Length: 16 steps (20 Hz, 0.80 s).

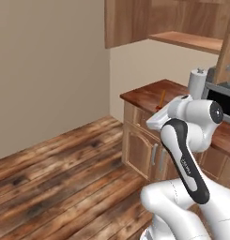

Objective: Pick the candle and candle from the dining table and place them in the open cabinet. Close the cabinet after placing the objects.

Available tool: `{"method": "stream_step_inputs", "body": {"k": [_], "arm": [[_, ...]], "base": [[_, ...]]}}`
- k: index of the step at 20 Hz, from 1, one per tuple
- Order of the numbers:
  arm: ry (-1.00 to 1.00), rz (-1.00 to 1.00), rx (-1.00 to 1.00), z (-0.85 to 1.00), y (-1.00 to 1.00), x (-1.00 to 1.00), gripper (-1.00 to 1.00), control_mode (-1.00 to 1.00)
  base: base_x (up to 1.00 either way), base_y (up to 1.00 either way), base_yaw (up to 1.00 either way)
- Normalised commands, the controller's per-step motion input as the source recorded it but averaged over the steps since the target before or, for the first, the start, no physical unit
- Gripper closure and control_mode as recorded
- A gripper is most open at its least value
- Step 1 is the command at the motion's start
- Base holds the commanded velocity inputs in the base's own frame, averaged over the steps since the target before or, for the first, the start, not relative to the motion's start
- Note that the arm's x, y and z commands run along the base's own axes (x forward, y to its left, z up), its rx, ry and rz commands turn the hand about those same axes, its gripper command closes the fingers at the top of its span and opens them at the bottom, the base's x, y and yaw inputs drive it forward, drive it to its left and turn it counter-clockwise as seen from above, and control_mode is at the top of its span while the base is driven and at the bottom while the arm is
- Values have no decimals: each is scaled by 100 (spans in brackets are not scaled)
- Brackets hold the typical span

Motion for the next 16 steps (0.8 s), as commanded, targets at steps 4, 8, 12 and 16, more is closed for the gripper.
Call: {"method": "stream_step_inputs", "body": {"k": [4, 8, 12, 16], "arm": [[0, 0, 0, 0, 0, 0, 100, 100], [0, 0, 0, 0, 0, 0, 100, 100], [0, 0, 0, 0, 0, 0, 100, 100], [0, 0, 0, 0, 0, 0, 100, 100]], "base": [[29, 41, -3], [26, 43, -17], [25, 55, -25], [22, 60, -29]]}}
